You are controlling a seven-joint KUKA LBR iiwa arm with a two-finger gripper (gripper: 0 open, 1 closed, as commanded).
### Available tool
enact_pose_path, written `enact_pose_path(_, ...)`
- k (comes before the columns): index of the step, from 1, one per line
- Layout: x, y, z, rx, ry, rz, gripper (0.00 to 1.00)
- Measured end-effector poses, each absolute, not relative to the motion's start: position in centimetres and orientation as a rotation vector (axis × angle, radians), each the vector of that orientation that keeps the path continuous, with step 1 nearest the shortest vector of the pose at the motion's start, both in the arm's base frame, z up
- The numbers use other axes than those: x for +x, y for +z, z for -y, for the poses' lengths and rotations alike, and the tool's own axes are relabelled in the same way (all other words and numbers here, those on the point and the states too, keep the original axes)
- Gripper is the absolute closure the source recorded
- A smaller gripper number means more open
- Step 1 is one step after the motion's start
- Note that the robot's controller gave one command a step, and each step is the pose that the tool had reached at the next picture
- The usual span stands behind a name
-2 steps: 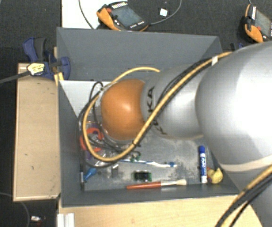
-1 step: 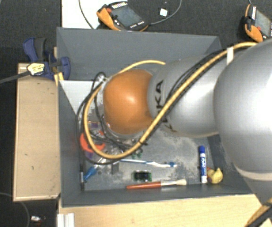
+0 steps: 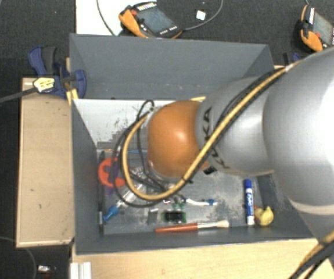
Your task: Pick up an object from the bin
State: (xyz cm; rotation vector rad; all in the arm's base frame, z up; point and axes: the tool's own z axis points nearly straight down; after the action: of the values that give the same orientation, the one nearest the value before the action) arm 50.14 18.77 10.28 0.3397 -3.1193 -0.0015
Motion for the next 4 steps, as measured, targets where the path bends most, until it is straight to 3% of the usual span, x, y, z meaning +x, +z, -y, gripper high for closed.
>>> enact_pose_path(1,49.9,7.0,-20.4,0.304,-0.006,3.135,0.0)
enact_pose_path(2,50.2,7.0,-21.8,-0.959,-0.007,2.997,1.0)
enact_pose_path(3,50.2,7.0,-21.8,-0.958,-0.007,2.998,1.0)
enact_pose_path(4,49.9,9.5,-21.6,-0.951,0.007,2.989,1.0)
